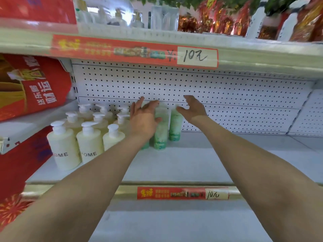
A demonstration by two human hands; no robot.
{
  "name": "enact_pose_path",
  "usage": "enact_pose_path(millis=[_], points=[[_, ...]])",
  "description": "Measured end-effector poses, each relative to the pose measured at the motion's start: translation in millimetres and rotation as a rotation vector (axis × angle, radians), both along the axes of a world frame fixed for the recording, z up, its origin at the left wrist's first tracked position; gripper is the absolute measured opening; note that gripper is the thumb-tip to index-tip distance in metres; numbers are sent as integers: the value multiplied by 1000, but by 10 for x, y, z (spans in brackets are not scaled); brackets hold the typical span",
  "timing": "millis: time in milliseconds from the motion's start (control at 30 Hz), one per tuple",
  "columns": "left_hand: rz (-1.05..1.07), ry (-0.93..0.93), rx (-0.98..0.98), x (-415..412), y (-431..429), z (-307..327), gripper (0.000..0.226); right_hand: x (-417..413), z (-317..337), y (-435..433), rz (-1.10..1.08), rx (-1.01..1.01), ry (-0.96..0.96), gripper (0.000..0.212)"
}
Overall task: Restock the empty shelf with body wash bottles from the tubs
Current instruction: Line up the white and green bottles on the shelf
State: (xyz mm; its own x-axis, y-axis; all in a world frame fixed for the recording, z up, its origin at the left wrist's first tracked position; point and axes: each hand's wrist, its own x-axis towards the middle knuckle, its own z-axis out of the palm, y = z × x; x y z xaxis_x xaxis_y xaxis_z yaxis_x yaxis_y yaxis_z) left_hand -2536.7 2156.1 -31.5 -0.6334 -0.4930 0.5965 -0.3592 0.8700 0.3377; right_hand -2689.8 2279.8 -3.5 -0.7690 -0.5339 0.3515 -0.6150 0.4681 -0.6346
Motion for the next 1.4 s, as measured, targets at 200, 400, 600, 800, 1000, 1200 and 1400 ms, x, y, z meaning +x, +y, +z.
enact_pose_path(millis=[200, 400, 600, 800, 1000, 1200, 1400], points=[[60, 50, -49, 864, -57, 286, 58, 962, 254, -62, 9, 126, 206, 64], [148, 20, 25, 1909, -262, 243, 53, 2033, 245, -198, 35, 116, 166, 62], [265, -60, 61, 2898, -476, 47, 50, 3032, 7, -440, 145, 98, 116, 58], [325, -144, 140, 3718, -656, -474, 51, 3816, -502, -650, 237, 166, -6, 63], [355, -300, 335, 4324, -898, -1355, 57, 4334, -1212, -760, 280, 281, -173, 52], [315, -525, 642, 4809, -1011, -2290, 58, 4598, -2214, -881, 325, 497, -358, 54], [306, -634, 915, 4892, -989, -3041, 65, 4641, -3232, -939, 302, 700, -676, 27]])
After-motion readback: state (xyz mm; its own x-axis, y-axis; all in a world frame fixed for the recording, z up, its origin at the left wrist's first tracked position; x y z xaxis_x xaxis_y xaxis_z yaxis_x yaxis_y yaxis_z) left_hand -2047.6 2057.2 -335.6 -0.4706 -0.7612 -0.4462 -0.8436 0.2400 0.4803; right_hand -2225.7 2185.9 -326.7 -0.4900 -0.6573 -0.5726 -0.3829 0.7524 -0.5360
